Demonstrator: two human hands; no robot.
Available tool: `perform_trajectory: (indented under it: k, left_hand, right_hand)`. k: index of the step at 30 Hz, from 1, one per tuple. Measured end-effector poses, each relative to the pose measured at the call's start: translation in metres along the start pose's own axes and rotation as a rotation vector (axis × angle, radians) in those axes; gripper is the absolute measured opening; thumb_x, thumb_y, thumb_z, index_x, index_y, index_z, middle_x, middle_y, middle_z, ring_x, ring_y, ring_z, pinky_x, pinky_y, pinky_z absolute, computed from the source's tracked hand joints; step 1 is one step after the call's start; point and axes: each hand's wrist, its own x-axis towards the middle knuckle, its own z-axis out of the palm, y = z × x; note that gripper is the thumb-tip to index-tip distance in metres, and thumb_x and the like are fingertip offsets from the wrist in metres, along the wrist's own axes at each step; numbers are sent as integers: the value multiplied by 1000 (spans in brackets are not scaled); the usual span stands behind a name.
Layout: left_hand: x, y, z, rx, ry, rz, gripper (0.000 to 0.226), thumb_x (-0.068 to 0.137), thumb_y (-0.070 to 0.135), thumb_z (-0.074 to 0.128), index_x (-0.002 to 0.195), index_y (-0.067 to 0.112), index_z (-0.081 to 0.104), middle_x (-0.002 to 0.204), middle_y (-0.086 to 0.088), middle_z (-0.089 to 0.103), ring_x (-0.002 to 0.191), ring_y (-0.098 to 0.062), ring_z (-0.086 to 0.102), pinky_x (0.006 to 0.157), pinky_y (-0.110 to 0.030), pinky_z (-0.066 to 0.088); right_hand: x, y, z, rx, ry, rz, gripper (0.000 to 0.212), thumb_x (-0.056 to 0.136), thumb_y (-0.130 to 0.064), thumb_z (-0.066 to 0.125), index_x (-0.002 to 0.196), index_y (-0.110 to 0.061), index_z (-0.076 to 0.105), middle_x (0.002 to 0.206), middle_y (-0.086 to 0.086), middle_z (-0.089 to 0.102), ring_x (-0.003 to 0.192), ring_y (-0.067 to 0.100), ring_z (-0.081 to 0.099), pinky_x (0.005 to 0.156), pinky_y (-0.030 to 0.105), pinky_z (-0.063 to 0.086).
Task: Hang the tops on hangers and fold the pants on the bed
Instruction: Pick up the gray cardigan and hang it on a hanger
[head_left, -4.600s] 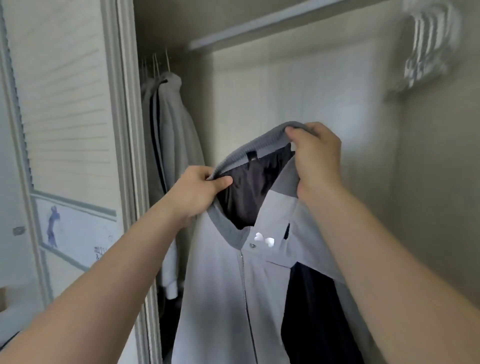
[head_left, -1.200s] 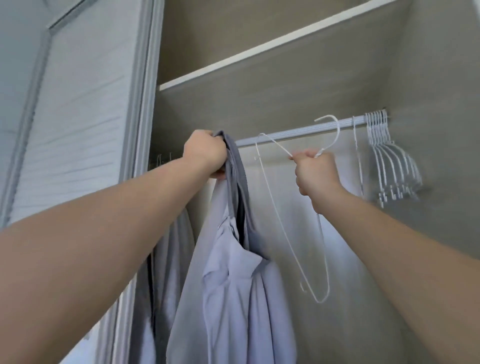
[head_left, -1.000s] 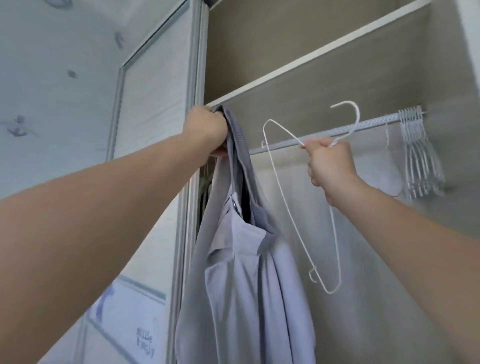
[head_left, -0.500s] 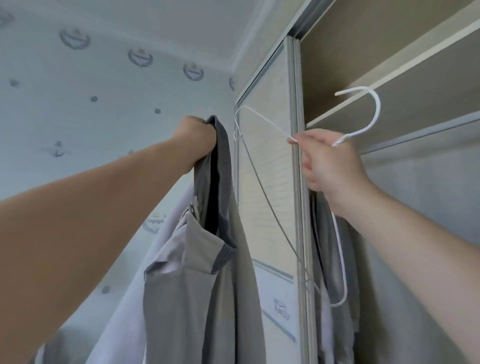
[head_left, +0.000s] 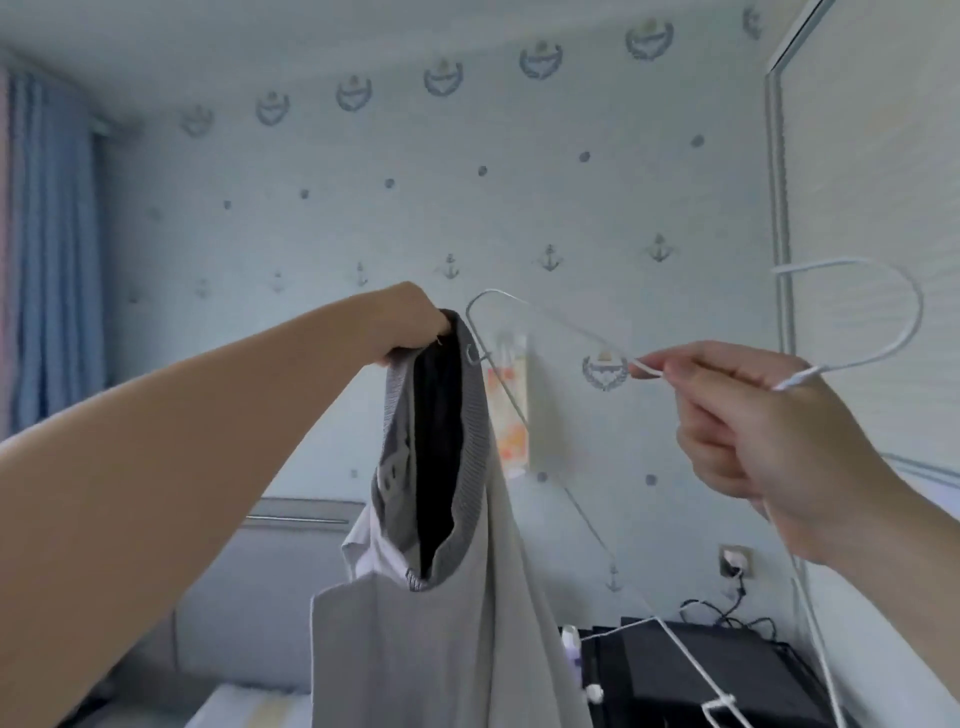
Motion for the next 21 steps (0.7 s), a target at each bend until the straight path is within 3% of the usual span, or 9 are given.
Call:
perform_trajectory:
  k: [3, 7, 9, 12, 16, 18, 21]
  left_hand:
    - [-6, -61, -5, 45, -23, -29, 17, 95, 18, 52, 92, 4, 62, 86, -17, 54, 74, -25, 47, 63, -33, 39]
    - [-18, -141, 2, 17, -14, -63, 27, 98, 22, 54, 101, 4, 73, 82, -12, 61, 69, -23, 53, 57, -26, 46]
    - [-27, -181, 8, 17, -28, -86, 25, 96, 21, 56, 91, 5, 74, 73, -9, 58, 63, -21, 49, 51, -22, 39]
    - [-42, -235, 18, 26, -54, -102, 27, 90, 24, 63, 72, 6, 69, 64, -7, 56, 57, -20, 48, 51, -23, 39]
    - [-60, -292, 27, 44, -81, -118, 23, 87, 28, 69, 73, 10, 72, 70, -11, 64, 64, -21, 56, 59, -26, 46]
    - [-71, -313, 29, 64, -111, -126, 26, 84, 27, 71, 63, 11, 65, 62, -8, 56, 60, -21, 50, 55, -24, 41]
    - [-90, -338, 27, 85, -147, -127, 21, 80, 23, 70, 69, 5, 67, 60, -5, 53, 57, -19, 45, 51, -23, 35]
  right_hand:
    - [-22, 34, 40, 79, -62, 81, 19, 96, -15, 57, 95, -11, 76, 51, -2, 26, 39, 10, 17, 44, 9, 21]
    - [-58, 71, 93, 172, -110, 183, 26, 80, -27, 61, 95, -12, 77, 51, 0, 23, 40, 8, 15, 45, 8, 22]
    - [-75, 90, 119, 198, -129, 232, 28, 79, -27, 61, 95, -11, 77, 49, -1, 23, 40, 7, 14, 47, 9, 23]
    - [-96, 121, 157, 167, -157, 305, 21, 85, -22, 59, 92, -14, 77, 49, -2, 24, 40, 9, 16, 46, 10, 21]
    - [-117, 163, 204, 73, -205, 370, 28, 98, -9, 52, 93, -20, 78, 47, -2, 28, 38, 11, 20, 40, 12, 19]
    - [-125, 180, 228, 13, -233, 340, 29, 100, -10, 52, 94, -24, 77, 46, -2, 31, 39, 11, 23, 38, 15, 21]
    - [-139, 203, 267, -25, -234, 265, 26, 100, -15, 53, 97, -26, 76, 45, -6, 35, 39, 8, 27, 39, 16, 24]
